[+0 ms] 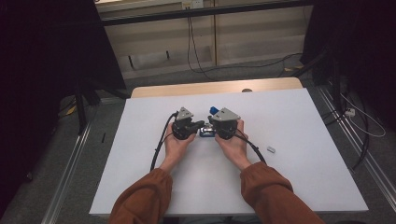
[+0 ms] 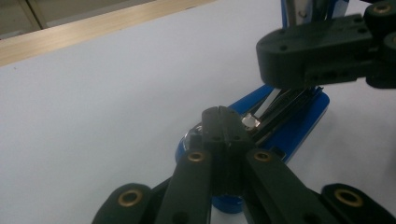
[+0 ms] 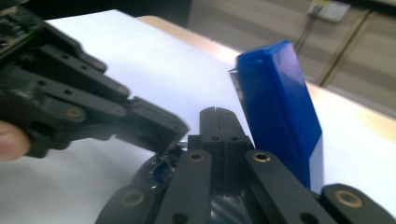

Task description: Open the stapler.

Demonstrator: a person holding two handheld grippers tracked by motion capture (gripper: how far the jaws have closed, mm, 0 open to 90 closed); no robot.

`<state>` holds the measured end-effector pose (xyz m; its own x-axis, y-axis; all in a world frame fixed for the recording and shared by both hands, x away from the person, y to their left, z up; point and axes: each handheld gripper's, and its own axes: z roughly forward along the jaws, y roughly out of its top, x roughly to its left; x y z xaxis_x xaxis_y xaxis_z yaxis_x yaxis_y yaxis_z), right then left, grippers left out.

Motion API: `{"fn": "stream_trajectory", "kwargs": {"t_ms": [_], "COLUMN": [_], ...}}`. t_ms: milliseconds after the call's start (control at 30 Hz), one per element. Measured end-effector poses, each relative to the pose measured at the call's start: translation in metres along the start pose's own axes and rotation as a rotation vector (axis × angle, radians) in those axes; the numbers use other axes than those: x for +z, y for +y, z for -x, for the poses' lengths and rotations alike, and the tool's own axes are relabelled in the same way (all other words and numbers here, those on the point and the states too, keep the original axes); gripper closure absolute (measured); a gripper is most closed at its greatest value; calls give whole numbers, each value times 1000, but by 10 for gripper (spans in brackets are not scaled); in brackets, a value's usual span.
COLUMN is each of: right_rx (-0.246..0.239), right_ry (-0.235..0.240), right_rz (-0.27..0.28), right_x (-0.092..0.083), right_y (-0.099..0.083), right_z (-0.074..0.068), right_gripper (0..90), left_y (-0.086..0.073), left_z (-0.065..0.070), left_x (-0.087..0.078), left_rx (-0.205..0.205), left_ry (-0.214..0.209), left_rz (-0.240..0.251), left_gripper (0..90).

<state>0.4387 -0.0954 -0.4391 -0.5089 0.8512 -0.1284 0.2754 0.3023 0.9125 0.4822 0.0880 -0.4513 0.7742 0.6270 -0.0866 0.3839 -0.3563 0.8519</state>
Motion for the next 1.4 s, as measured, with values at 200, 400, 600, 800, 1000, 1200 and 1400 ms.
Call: {"fn": "stream_trajectory", "kwargs": {"t_ms": [200, 400, 600, 800, 1000, 1200, 1400], "right_rx": [5, 24, 44, 43, 57, 54, 65], "right_ry": [-8, -20, -28, -28, -32, -32, -28], "right_rz": [4, 11, 19, 16, 9, 6, 4], "right_x": [-1, -1, -4, -5, -6, -9, -10], "right_y": [1, 0, 1, 1, 2, 2, 2], "right_z": [1, 1, 8, 8, 9, 14, 15], "right_gripper": [900, 900, 900, 900, 900, 900, 900], "left_y": [0, -1, -1, -1, -1, -2, -1], "left_z": [0, 1, 1, 1, 0, 1, 1], "left_x": [0, 0, 0, 0, 0, 0, 0], "left_rx": [1, 4, 3, -6, -10, -14, -14], "left_ry": [0, 4, 5, 2, 2, 7, 6], "left_rz": [3, 3, 3, 3, 4, 9, 6], "left_gripper": [900, 900, 900, 900, 900, 900, 900]}}
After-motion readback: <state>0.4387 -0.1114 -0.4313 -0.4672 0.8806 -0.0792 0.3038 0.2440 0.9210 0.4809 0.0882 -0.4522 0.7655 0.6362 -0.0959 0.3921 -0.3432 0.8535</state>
